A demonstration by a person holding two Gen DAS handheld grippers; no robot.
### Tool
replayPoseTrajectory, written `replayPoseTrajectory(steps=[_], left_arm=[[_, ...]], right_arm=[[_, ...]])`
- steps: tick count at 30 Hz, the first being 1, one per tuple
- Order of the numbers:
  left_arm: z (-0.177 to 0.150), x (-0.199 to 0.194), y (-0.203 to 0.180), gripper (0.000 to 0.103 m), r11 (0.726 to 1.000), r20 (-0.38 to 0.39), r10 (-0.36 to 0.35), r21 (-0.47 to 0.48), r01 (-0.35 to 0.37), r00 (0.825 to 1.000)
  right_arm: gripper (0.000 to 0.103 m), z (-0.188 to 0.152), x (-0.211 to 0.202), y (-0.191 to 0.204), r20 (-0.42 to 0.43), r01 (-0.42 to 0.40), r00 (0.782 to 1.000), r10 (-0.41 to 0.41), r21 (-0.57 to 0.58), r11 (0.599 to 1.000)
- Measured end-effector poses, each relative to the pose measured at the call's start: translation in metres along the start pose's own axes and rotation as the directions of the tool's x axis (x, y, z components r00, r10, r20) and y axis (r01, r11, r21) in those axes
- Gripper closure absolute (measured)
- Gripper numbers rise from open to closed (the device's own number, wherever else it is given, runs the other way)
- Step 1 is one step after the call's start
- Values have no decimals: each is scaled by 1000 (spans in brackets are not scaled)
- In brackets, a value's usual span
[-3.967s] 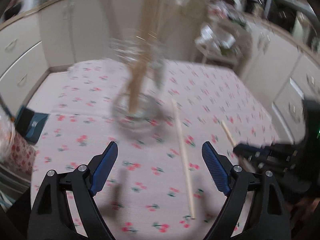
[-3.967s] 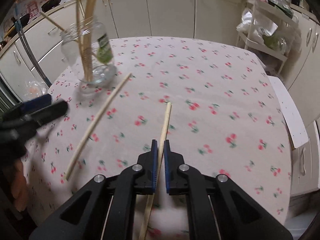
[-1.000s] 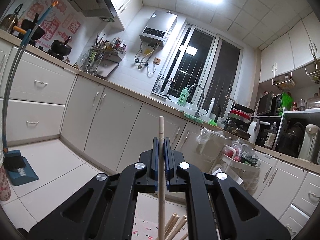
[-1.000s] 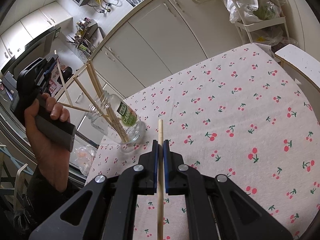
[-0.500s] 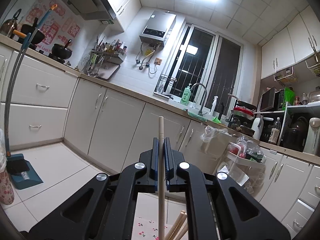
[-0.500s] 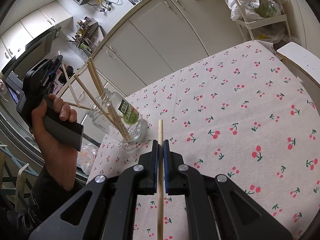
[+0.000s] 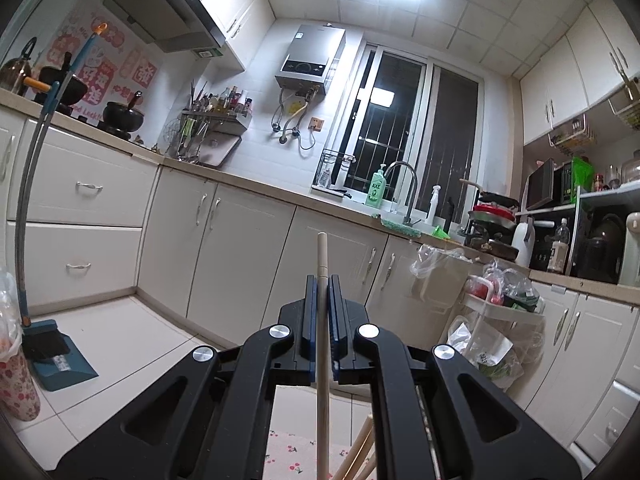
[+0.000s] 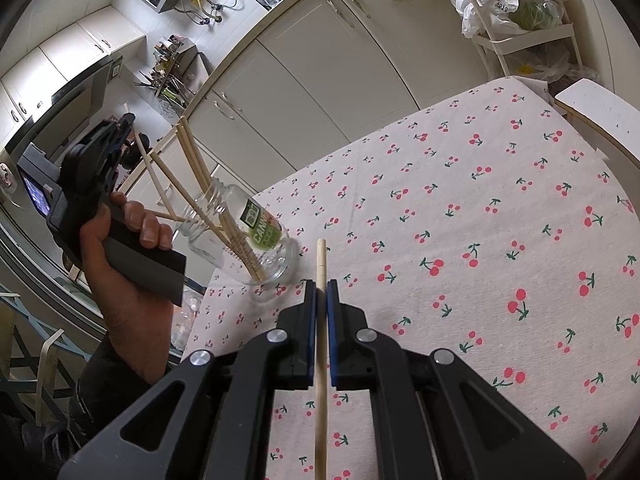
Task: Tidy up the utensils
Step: 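Lift both held sticks up and carry them over the glass jar, then lower the left tool's stick into the jar and open the left tool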
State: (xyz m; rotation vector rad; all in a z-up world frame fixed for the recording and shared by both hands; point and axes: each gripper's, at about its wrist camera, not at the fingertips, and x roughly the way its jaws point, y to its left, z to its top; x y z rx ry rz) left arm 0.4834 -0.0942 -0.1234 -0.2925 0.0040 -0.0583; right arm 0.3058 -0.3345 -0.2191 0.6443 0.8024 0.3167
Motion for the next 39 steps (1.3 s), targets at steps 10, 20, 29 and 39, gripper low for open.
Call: replayPoseTrajectory(steps=[10, 20, 29, 39], left_arm=[[-7, -7, -2, 98, 1000, 17, 6, 29, -7, 1000], [-3, -2, -6, 98, 999, 27, -5, 47, 4, 1000], [-13, -7, -3, 98, 997, -30, -30, 77, 32, 999], [-8, -37, 8, 80, 990, -87, -48, 131, 59, 995]], right_arm=[[97, 2, 0, -2, -5, -8, 1000, 8, 10, 1000], [97, 2, 2, -3, -11, -18, 1000, 18, 22, 1000], [97, 2, 0, -2, -6, -23, 1000, 23, 23, 999], [97, 6, -12, 9, 47, -48, 998, 48, -9, 999]])
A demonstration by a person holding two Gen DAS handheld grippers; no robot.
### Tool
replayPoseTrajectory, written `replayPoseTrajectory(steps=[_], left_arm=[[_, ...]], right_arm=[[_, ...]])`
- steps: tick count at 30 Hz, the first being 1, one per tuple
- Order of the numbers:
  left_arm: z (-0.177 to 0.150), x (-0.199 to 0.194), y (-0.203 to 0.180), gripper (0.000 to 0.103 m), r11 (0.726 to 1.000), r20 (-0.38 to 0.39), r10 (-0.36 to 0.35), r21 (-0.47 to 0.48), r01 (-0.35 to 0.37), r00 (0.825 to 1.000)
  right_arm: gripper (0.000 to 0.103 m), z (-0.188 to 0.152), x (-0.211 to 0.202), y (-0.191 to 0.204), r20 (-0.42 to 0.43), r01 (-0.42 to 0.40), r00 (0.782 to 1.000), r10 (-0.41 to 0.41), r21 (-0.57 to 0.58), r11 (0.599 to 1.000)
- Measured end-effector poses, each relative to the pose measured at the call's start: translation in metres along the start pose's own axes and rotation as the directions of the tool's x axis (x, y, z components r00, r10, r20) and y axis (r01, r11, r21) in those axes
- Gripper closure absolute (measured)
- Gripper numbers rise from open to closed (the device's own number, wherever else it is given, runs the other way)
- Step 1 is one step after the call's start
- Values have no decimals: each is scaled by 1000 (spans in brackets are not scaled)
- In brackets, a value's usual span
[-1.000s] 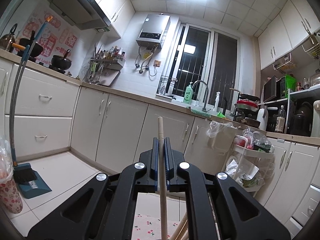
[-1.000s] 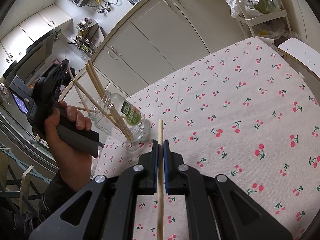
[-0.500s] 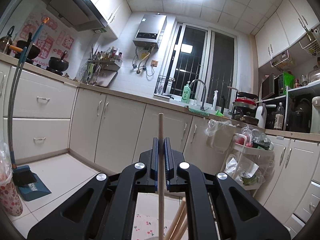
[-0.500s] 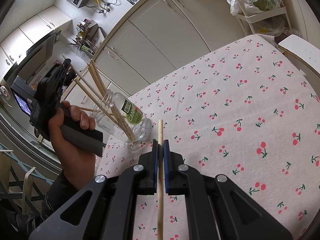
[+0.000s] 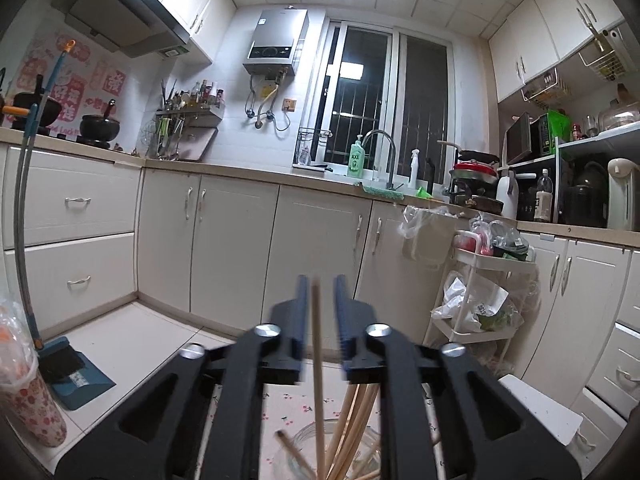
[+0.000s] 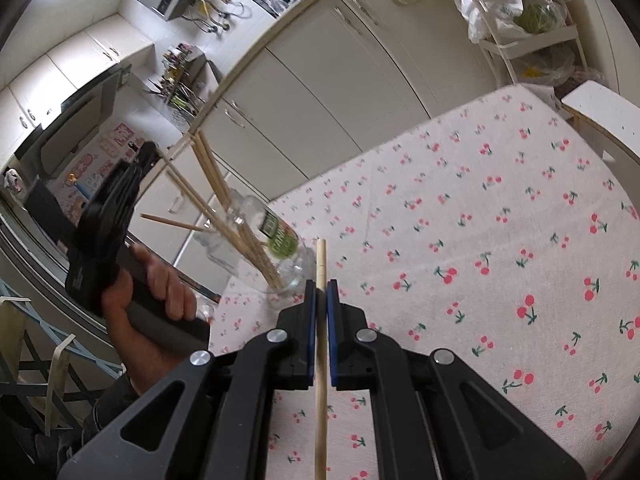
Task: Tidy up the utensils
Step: 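Lower the left tool's stick into the jar and open the left tool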
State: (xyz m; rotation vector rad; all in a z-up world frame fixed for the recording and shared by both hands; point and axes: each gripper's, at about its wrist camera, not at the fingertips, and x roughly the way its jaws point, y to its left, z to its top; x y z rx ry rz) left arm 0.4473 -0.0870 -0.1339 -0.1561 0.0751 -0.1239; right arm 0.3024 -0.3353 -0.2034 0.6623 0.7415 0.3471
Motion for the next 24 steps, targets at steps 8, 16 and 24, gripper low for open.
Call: replayPoseTrajectory(steps=[8, 16, 24], left_arm=[[30, -34, 23, 59, 1000, 26, -2, -9, 2, 1000], [29, -71, 71, 37, 998, 7, 59, -37, -59, 998], [13, -67, 112, 34, 988, -47, 101, -113, -105, 994]], right_arm=[[97, 16, -19, 34, 135, -47, 990, 51, -32, 998], [97, 59, -10, 108, 357, -204, 906, 229, -107, 973], [97, 82, 43, 157, 447, -215, 853, 271, -173, 961]])
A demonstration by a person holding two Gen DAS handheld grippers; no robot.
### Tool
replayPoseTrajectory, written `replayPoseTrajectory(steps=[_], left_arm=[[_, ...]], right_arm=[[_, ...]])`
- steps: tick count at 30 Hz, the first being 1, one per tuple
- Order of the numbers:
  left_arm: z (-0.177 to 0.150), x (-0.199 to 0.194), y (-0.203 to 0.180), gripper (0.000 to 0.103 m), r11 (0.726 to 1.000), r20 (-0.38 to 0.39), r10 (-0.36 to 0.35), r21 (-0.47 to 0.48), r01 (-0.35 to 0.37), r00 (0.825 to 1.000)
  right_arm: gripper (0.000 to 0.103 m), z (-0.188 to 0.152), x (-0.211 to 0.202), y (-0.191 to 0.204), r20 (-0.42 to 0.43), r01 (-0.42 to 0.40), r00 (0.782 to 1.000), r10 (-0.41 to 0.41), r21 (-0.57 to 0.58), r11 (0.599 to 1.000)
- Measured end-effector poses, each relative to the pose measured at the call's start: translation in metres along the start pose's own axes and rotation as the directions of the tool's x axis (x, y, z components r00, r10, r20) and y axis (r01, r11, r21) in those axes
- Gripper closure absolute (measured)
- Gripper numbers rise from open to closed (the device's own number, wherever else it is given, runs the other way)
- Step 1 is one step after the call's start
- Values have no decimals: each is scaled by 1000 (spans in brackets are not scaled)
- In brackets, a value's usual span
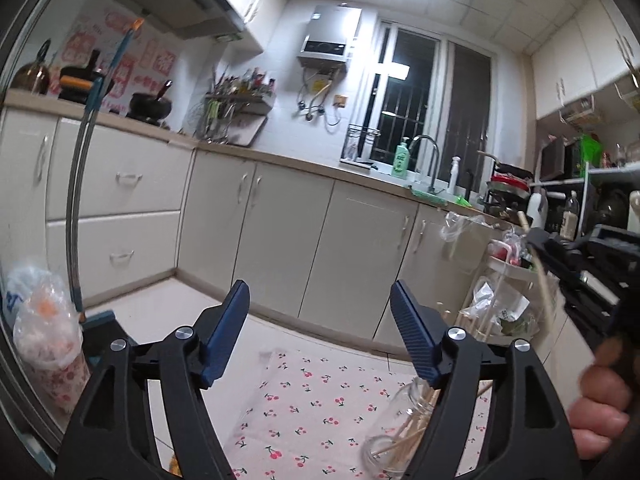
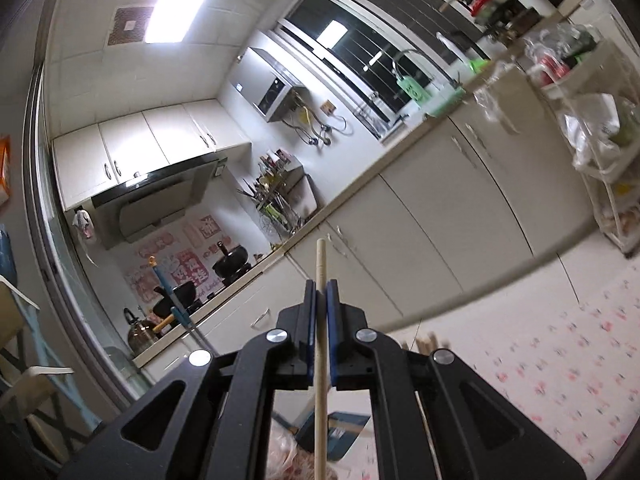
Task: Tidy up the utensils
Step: 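Lower the left tool's stick into the jar and open the left tool, then lower the right tool's stick into the jar and open the right tool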
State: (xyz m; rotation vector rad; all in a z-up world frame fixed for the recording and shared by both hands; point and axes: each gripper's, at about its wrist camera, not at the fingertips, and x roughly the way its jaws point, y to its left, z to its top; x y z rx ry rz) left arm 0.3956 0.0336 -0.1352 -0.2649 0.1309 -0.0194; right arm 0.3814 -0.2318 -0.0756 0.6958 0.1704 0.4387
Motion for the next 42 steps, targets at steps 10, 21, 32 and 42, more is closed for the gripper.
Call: replayPoseTrajectory(steps=[10, 21, 32, 42], left_arm=[[6, 5, 25, 31, 993, -28, -38, -109, 34, 999], [1, 7, 24, 31, 987, -61, -92, -137, 83, 994], [2, 6, 28, 31, 980, -71, -115, -168, 102, 991], [2, 6, 28, 31, 980, -74, -113, -172, 99, 991]], right_arm=[[97, -15, 40, 5, 123, 159, 983, -137, -186, 970], [97, -24, 46, 2, 225, 264, 952, -208, -256, 930], [97, -35, 62, 5, 173, 328, 942, -286, -309, 893], [97, -42, 56, 10, 199, 358, 931, -307, -325, 875]])
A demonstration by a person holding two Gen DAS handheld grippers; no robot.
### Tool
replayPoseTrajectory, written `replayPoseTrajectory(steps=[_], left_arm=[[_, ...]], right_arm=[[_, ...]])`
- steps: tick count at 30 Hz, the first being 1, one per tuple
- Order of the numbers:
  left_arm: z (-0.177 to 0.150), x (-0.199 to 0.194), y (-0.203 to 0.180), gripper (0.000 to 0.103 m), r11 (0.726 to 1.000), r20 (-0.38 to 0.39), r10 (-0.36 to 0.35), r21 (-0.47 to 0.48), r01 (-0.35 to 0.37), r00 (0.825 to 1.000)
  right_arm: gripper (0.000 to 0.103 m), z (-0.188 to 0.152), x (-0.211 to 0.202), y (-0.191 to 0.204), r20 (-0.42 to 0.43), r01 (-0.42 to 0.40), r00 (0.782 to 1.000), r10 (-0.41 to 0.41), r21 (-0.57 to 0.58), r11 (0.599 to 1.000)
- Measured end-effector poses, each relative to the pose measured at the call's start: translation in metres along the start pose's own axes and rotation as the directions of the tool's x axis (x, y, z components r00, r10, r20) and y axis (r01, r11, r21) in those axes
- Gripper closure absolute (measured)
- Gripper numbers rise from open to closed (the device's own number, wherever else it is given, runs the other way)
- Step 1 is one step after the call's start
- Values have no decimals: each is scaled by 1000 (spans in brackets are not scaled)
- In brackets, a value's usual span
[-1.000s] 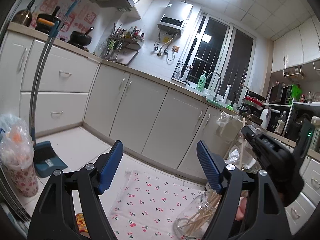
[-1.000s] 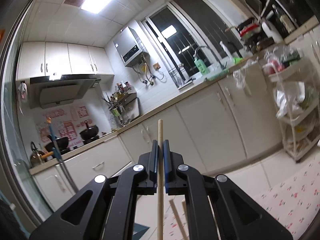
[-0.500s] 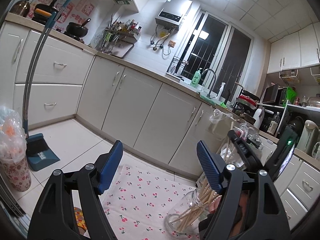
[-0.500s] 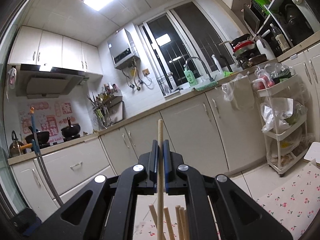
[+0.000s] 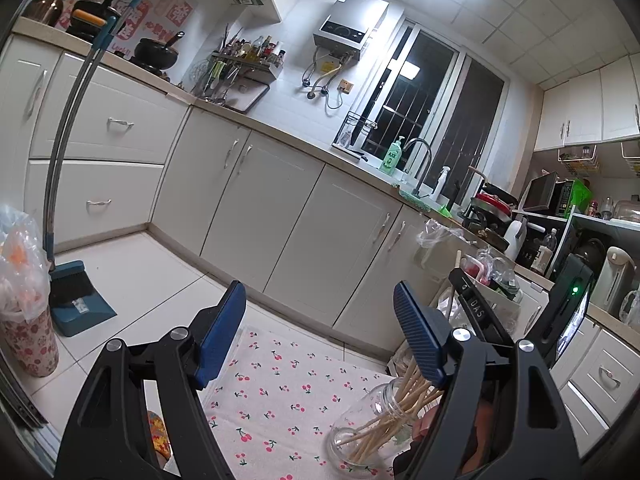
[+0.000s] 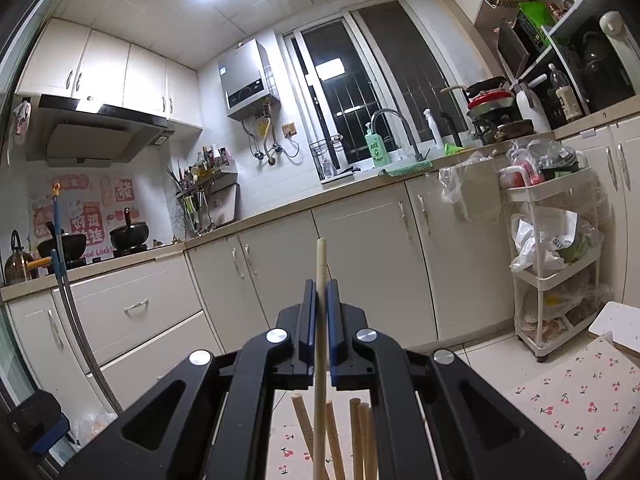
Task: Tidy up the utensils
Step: 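Lower the right tool's stick into the jar and open the right tool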
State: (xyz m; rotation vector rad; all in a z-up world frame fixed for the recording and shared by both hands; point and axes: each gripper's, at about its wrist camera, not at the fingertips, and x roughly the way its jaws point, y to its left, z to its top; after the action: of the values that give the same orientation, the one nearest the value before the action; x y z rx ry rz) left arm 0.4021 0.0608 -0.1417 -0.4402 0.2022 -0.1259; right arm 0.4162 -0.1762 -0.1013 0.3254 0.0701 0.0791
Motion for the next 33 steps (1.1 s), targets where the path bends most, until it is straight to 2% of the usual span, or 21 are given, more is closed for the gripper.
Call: replayPoseTrajectory(steps=[7, 20, 27, 28, 30, 33], left_arm=[[-2, 0, 1, 30, 1000, -8, -2, -9, 2, 1000], [-4, 0, -1, 30, 1000, -14, 4, -12, -4, 1000], [-9, 3, -1, 30, 1000, -23, 14, -7, -15, 1000], [-10, 4, -1, 30, 1000, -24, 17, -8, -17, 1000], [-11, 5, -2, 30, 1000, -26, 23, -7, -23, 999], [-13, 7, -6, 30, 999, -28, 36, 9, -36, 999]], right_arm=[[97, 1, 6, -2, 0, 45, 999, -45, -10, 999], [97, -10, -19, -2, 4, 9, 1000, -8, -50, 999], [96, -22, -25, 3, -44, -12, 999, 7, -112, 994], [96, -22, -28, 2, -48, -16, 999, 10, -117, 993], [85, -21, -34, 1, -52, -14, 999, 8, -122, 992], [85, -17, -48, -6, -66, -14, 998, 6, -121, 993]])
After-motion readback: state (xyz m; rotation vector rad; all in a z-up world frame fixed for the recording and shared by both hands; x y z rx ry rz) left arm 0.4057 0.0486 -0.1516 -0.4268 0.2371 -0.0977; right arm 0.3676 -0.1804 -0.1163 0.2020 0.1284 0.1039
